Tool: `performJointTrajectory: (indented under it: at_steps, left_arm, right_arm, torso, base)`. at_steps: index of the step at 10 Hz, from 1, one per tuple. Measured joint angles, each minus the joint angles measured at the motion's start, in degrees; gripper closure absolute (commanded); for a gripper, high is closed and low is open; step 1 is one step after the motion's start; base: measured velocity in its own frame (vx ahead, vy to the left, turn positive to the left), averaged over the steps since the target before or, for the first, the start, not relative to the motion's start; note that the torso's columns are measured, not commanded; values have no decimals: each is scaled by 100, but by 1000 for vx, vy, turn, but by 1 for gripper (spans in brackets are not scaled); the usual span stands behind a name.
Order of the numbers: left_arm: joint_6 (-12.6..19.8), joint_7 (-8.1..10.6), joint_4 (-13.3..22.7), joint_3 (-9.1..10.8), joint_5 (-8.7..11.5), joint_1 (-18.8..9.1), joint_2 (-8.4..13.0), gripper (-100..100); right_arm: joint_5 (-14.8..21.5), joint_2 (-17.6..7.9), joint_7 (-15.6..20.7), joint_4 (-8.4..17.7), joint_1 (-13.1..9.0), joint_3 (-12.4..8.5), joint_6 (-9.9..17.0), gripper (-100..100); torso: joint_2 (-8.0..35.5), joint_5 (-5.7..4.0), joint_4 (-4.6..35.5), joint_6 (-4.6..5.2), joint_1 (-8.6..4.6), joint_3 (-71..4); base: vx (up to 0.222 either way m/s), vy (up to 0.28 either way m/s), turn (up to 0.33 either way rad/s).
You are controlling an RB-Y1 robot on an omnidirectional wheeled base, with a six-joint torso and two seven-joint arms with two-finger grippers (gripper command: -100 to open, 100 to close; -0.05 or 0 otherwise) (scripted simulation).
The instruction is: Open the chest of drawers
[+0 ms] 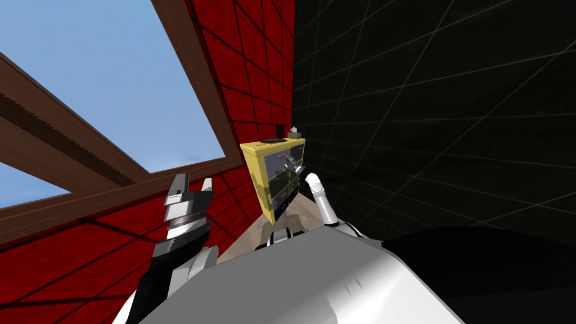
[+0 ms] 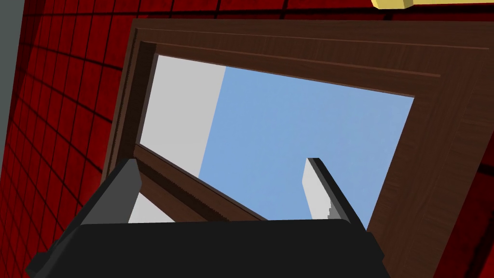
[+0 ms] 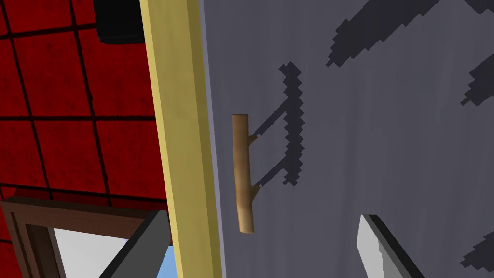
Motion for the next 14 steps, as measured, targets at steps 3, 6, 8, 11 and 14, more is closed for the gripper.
performJointTrajectory:
  at_steps: [3,6,8,11,14]
  left_arm:
    - [0,0,0,0,0,0,0,0]
    - [0,0,0,0,0,1,0,0]
    - [0,0,0,0,0,0,0,0]
    - [1,0,1,1,0,-2,1,0]
    - [0,0,0,0,0,0,0,0]
  right_arm:
    - [273,292,214,107,-126,-44,21,-100]
    - [388,385,178,129,-228,-91,-32,-100]
    - [397,385,153,127,-237,-95,-48,100]
    - [375,357,108,84,-255,-98,-114,100]
    - [357,218,89,74,-269,-108,-146,-100]
  torso:
    - [1,-2,0,1,-7,0]
    - [-10,2,-2,1,11,-6]
    - [5,-4,1,1,-12,3]
    - [31,-5,10,1,-14,20]
    - [-49,9,-15,-1,29,-31]
  base:
    - [13,38,-13]
    - [27,41,-28]
    - [-38,-28,-22]
    - [-175,-113,-49]
    - [-31,-13,-4]
